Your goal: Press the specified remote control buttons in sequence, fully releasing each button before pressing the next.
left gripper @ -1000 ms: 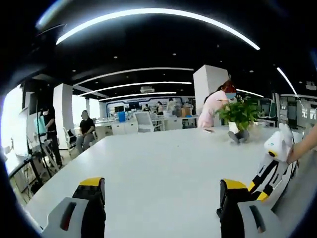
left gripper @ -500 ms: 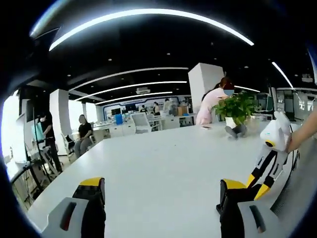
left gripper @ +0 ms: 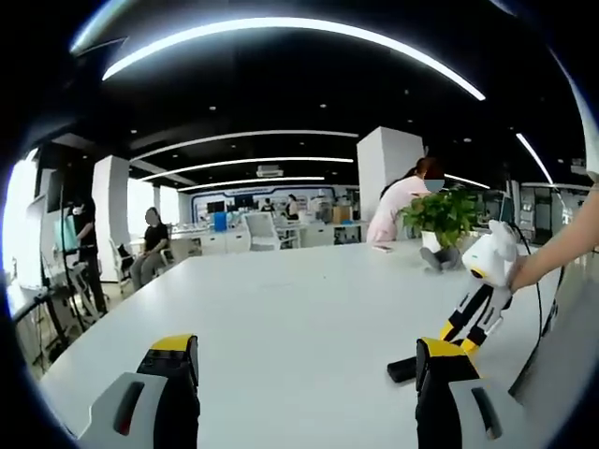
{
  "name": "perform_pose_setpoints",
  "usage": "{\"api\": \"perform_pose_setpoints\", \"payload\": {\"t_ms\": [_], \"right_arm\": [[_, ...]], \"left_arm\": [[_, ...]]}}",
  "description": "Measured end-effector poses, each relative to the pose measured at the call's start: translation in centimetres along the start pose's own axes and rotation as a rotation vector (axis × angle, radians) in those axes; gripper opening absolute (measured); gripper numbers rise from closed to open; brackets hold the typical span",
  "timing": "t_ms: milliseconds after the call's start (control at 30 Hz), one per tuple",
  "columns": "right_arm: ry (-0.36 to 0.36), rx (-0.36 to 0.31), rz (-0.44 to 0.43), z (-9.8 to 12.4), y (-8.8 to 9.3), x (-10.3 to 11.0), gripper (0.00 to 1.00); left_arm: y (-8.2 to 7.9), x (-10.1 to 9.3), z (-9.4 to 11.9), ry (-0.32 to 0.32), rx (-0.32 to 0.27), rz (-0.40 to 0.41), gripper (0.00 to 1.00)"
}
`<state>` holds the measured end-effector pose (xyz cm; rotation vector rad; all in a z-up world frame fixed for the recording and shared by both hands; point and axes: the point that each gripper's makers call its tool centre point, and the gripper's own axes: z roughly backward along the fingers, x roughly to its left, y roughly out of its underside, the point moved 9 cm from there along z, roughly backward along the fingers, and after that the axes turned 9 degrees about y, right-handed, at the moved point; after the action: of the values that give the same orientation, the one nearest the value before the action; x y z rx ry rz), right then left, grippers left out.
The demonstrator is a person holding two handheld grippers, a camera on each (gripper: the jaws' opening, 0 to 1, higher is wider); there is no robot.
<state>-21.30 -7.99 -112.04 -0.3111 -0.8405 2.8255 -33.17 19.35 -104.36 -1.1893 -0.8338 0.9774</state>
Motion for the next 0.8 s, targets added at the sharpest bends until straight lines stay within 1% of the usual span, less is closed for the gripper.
{"api": "perform_pose_setpoints", "payload": {"t_ms": [133, 233, 300, 433, 567, 800], "right_arm": [[0.007, 0.014, -0.015, -0.2, 0.1, -1.3, 0.22], [0.007, 0.017, -0.014, -0.3, 0.1, -2.0, 0.22], [0.003, 0.021, -0.010, -0.4, 0.0, -2.5, 0.22], [-0.023, 0.034, 0.027, -0.7, -0.2, -3.9, 0.22], [-0.029, 0.052, 0.043, -0.9, -0.3, -5.0, 0.22], [-0.040, 0.064, 0.056, -1.2, -0.4, -6.8, 0.22]], "left_arm": [[0.1, 0.0, 0.0, 0.005, 0.006, -0.005, 1.00], [0.1, 0.0, 0.0, 0.006, -0.001, 0.002, 1.00], [0.1, 0.0, 0.0, 0.004, 0.005, 0.001, 1.00], [0.1, -0.1, 0.0, 0.014, 0.001, 0.002, 0.98], [0.1, -0.1, -0.1, 0.019, 0.004, 0.003, 0.98], [0.2, -0.2, -0.1, 0.026, 0.010, 0.005, 0.98]]}}
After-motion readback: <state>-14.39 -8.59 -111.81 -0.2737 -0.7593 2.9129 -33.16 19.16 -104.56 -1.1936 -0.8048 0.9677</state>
